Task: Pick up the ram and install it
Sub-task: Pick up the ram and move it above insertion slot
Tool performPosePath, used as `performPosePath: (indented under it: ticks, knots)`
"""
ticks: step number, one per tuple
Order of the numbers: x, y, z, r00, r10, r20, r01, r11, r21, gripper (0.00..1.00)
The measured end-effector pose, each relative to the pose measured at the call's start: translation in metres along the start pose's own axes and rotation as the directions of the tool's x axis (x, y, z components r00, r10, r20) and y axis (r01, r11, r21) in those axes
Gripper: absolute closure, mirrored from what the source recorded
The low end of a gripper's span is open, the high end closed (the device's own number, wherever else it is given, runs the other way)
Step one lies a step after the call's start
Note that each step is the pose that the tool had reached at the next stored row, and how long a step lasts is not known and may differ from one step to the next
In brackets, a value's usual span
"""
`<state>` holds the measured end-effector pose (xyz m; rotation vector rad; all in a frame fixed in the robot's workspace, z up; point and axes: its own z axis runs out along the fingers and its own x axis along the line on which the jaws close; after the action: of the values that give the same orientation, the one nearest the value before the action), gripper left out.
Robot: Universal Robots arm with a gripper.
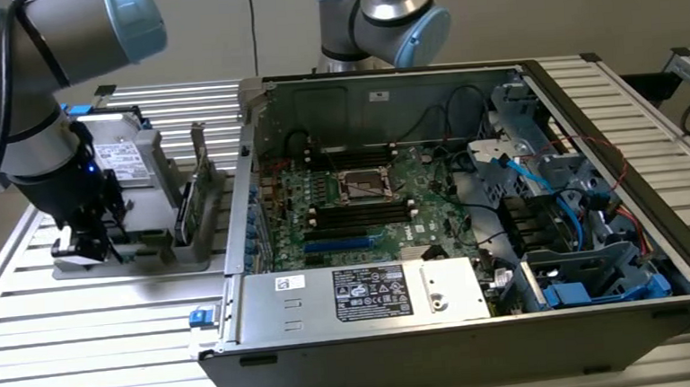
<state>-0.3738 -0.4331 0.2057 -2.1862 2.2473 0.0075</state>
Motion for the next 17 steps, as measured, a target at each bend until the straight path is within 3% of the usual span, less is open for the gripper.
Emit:
performPosePath:
  ticks: [7,13,17]
  knots:
    - [0.000,0.0000,0.0060,1.0000,0.000,-0.0001,0.000,1.0000,-0.0003,0.58]
    - [0.001,0.0000,0.0057,1.0000,0.000,0.0002,0.000,1.0000,0.0001,0.84]
    - [0.002,0.0000,-0.0048,1.0000,0.000,0.0010,0.000,1.0000,0.0017,0.88]
